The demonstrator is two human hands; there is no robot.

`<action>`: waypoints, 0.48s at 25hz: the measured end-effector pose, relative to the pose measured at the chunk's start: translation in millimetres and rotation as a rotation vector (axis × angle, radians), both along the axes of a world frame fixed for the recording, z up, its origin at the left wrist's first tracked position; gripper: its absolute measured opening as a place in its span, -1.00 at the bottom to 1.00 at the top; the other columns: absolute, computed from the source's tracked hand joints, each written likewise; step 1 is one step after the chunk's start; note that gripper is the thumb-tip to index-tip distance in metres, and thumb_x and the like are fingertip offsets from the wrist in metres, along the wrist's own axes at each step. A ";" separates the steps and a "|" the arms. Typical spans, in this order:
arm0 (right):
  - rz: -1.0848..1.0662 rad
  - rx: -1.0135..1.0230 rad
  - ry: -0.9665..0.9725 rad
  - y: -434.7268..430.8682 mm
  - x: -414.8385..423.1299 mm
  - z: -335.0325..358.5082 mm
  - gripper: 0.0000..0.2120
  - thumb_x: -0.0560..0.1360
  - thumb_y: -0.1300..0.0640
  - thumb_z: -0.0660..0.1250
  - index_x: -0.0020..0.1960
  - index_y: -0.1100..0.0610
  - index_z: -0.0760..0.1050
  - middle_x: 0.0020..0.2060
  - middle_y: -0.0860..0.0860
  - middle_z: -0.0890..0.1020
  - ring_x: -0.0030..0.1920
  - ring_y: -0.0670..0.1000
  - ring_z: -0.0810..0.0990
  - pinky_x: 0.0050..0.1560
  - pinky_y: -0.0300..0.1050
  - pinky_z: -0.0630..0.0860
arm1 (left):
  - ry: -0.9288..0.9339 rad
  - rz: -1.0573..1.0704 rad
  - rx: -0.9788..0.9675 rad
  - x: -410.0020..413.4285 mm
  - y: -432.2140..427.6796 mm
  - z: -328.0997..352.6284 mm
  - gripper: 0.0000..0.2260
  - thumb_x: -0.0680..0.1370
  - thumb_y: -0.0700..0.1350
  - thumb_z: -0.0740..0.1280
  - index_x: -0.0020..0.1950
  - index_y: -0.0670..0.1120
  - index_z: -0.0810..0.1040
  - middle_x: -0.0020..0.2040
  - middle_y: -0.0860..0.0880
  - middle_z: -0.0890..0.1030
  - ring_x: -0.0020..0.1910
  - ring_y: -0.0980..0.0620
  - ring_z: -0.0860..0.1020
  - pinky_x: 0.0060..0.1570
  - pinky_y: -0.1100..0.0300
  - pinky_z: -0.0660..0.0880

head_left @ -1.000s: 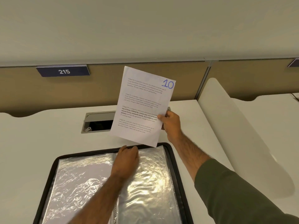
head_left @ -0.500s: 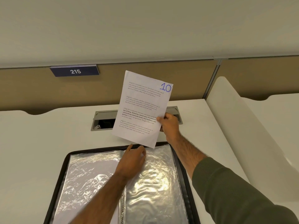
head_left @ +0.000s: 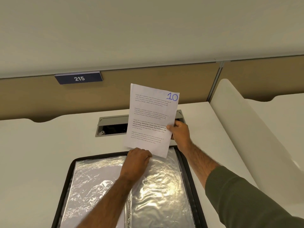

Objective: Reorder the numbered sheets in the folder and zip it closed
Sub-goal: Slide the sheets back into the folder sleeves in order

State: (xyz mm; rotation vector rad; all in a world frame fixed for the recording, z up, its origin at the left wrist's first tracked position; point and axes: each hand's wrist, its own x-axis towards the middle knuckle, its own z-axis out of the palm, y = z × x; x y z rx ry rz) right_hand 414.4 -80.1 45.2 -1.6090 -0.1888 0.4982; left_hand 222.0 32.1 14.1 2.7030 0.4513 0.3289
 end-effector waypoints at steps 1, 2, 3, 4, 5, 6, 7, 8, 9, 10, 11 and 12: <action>0.000 0.002 0.008 -1.6 0.1 2.2 -0.87 0.56 0.28 0.39 0.05 0.11 0.63 0.04 0.08 0.72 -0.01 0.08 0.71 -0.06 0.04 0.69 | -0.001 0.004 -0.008 1.1 -0.6 0.0 -0.87 0.61 -0.08 0.35 0.08 0.08 0.68 -0.01 0.17 0.68 0.03 0.13 0.53 0.15 0.17 0.35; 0.007 0.007 0.018 -3.3 0.7 5.0 -0.86 0.56 0.29 0.39 0.04 0.09 0.62 0.04 0.07 0.72 -0.02 0.07 0.71 -0.09 0.01 0.68 | -0.003 0.009 -0.012 2.0 -0.8 -0.5 -0.87 0.61 -0.07 0.34 0.08 0.09 0.67 -0.01 0.18 0.68 0.03 0.14 0.52 0.14 0.18 0.34; 0.021 0.010 0.023 -4.7 1.8 7.3 -0.86 0.56 0.29 0.39 0.05 0.09 0.62 0.04 0.06 0.72 -0.02 0.06 0.71 -0.11 -0.01 0.68 | -0.003 0.015 -0.017 2.4 -1.1 -0.7 -0.87 0.62 -0.07 0.34 0.08 0.10 0.67 -0.02 0.19 0.67 0.03 0.15 0.52 0.13 0.19 0.33; 0.039 0.008 0.019 -6.4 3.1 9.3 -0.86 0.56 0.30 0.39 0.05 0.09 0.61 0.03 0.06 0.71 -0.02 0.06 0.71 -0.13 -0.01 0.68 | -0.001 0.021 -0.023 2.2 -0.2 -1.5 -0.88 0.62 -0.05 0.34 0.08 0.11 0.66 -0.02 0.20 0.67 0.03 0.16 0.51 0.12 0.20 0.31; 0.057 -0.002 0.011 -8.1 4.5 11.2 -0.86 0.56 0.30 0.38 0.06 0.10 0.61 0.03 0.05 0.71 -0.03 0.06 0.71 -0.14 -0.01 0.68 | 0.003 0.026 -0.025 1.4 1.9 -2.3 -0.88 0.61 -0.04 0.34 0.10 0.11 0.65 -0.01 0.21 0.66 0.04 0.16 0.51 0.12 0.21 0.30; 0.072 -0.015 0.003 -9.9 6.6 12.3 -0.86 0.57 0.29 0.38 0.07 0.11 0.61 0.02 0.05 0.71 -0.03 0.06 0.71 -0.14 -0.02 0.68 | 0.013 0.034 -0.025 -0.1 5.9 -3.6 -0.88 0.61 -0.02 0.35 0.11 0.12 0.64 -0.01 0.21 0.65 0.05 0.17 0.50 0.14 0.21 0.28; 0.089 -0.030 0.000 -11.6 8.5 12.3 -0.86 0.57 0.29 0.37 0.08 0.13 0.61 0.02 0.05 0.71 -0.03 0.06 0.71 -0.14 -0.03 0.68 | 0.032 0.042 -0.025 -2.2 11.4 -5.9 -0.88 0.61 0.00 0.35 0.11 0.13 0.64 -0.01 0.22 0.65 0.05 0.18 0.49 0.17 0.20 0.27; 0.107 -0.043 0.000 -13.4 9.7 12.1 -0.86 0.57 0.29 0.37 0.11 0.16 0.61 0.02 0.05 0.71 -0.04 0.06 0.72 -0.16 -0.05 0.68 | 0.057 0.050 -0.019 -6.1 17.7 -8.5 -0.89 0.61 0.01 0.35 0.11 0.13 0.64 -0.01 0.22 0.64 0.05 0.18 0.48 0.20 0.18 0.28; 0.124 -0.057 -0.001 -14.6 10.6 12.1 -0.85 0.57 0.29 0.37 0.12 0.17 0.61 0.01 0.05 0.71 -0.05 0.04 0.72 -0.20 -0.09 0.67 | 0.083 0.060 -0.010 -10.2 24.6 -11.0 -0.89 0.61 0.02 0.35 0.09 0.14 0.64 -0.02 0.23 0.64 0.05 0.18 0.47 0.24 0.15 0.29; 0.138 -0.072 -0.005 -15.9 11.3 12.4 -0.86 0.57 0.29 0.37 0.12 0.18 0.60 0.00 0.04 0.71 -0.08 0.02 0.72 -0.24 -0.13 0.66 | 0.106 0.073 -0.006 -14.4 31.5 -13.5 -0.90 0.61 0.01 0.36 0.08 0.14 0.65 -0.03 0.23 0.64 0.05 0.18 0.46 0.26 0.13 0.30; 0.150 -0.086 -0.009 -16.6 12.2 12.4 -0.87 0.57 0.29 0.38 0.10 0.18 0.60 -0.02 0.04 0.71 -0.10 0.00 0.72 -0.26 -0.15 0.65 | 0.121 0.086 -0.009 -17.9 37.7 -14.6 -0.91 0.61 0.01 0.36 0.06 0.14 0.65 -0.04 0.23 0.64 0.05 0.18 0.45 0.27 0.11 0.30; 0.162 -0.094 -0.008 -16.6 13.4 12.3 -0.88 0.57 0.29 0.38 0.09 0.17 0.60 -0.02 0.04 0.71 -0.11 -0.01 0.72 -0.26 -0.15 0.65 | 0.125 0.100 -0.016 -20.4 43.2 -15.2 -0.92 0.60 0.00 0.37 0.04 0.14 0.65 -0.05 0.23 0.63 0.05 0.18 0.44 0.28 0.10 0.31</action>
